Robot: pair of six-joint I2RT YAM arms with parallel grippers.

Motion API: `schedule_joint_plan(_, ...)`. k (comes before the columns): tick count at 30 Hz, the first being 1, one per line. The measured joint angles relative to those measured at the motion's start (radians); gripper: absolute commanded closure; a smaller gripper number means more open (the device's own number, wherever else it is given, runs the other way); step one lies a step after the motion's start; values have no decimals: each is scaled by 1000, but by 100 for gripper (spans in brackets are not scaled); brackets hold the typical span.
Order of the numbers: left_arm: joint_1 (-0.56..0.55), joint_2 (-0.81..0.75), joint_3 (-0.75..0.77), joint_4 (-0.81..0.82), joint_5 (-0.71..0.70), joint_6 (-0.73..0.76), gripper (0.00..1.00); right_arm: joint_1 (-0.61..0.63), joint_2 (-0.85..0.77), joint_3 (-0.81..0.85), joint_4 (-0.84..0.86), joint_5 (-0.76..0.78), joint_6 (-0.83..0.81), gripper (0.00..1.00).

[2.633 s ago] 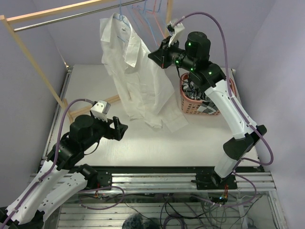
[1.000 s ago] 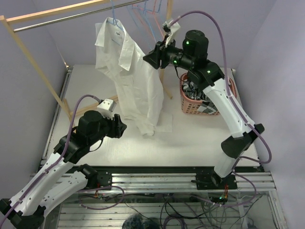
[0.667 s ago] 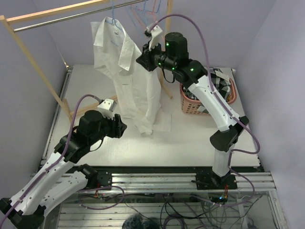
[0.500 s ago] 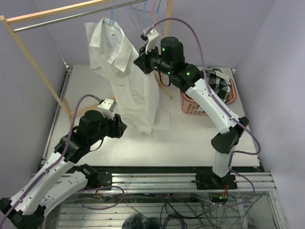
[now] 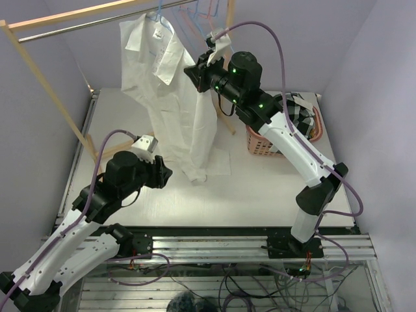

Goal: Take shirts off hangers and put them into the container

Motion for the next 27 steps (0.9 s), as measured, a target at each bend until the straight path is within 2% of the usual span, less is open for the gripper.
schedule_joint_plan(14, -5, -21, 0, 0, 0, -6, 41, 31, -14, -1, 85, 34, 3, 100)
schedule_joint_plan(27, -7, -20, 0, 0, 0, -6, 40, 71, -169, -86, 114, 53, -26, 100)
